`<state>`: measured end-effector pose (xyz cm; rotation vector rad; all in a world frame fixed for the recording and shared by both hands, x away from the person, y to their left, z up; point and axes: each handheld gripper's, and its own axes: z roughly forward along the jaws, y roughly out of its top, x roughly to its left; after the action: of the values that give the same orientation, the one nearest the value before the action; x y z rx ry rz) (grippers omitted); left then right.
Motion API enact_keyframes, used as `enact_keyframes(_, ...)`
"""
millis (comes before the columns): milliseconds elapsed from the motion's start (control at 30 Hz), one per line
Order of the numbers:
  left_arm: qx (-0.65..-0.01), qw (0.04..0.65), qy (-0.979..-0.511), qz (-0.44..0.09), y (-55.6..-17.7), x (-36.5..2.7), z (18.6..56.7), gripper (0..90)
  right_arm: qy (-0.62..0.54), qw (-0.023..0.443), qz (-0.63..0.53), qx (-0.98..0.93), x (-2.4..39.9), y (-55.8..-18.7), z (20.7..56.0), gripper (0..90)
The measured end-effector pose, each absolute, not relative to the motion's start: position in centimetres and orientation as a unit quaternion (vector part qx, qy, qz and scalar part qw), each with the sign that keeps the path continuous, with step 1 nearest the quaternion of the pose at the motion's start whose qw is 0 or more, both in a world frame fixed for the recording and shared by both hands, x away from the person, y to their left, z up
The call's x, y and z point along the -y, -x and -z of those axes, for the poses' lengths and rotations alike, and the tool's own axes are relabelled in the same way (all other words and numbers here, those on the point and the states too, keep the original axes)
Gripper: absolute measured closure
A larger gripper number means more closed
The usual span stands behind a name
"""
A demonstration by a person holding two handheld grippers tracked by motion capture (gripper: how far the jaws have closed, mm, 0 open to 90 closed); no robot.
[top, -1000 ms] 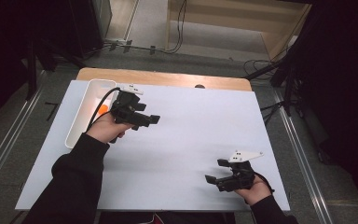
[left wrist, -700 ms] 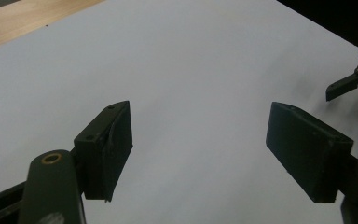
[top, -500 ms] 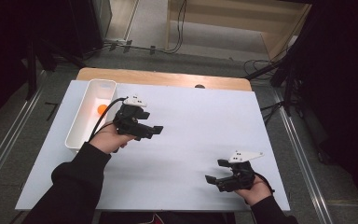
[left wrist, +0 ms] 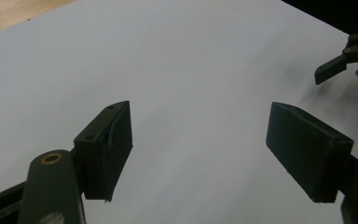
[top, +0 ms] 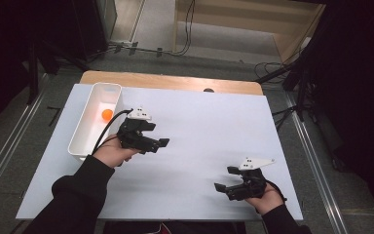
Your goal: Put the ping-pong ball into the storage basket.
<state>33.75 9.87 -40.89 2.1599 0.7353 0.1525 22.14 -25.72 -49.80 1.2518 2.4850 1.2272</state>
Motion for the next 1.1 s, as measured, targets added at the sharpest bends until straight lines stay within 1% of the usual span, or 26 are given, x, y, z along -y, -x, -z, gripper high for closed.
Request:
enact_keyframes(800,-0.281,0.402,-0.87,-0.053,-31.6,-10.6,43.1,23.0,-0.409,0.05,-0.402,-0.818,25.7,-22.1,49.8,12.9)
enact_keyframes(933,-0.277,0.4,-0.872,-0.048,-31.2,-10.9,43.5,23.0,-0.41,0.047,-0.402,-0.818,25.7,-22.1,49.8,12.9)
enact_keyframes(1100,-0.277,0.396,-0.874,-0.054,-30.8,-11.7,44.1,22.9,-0.412,0.047,-0.401,-0.817,25.6,-22.1,49.8,12.9)
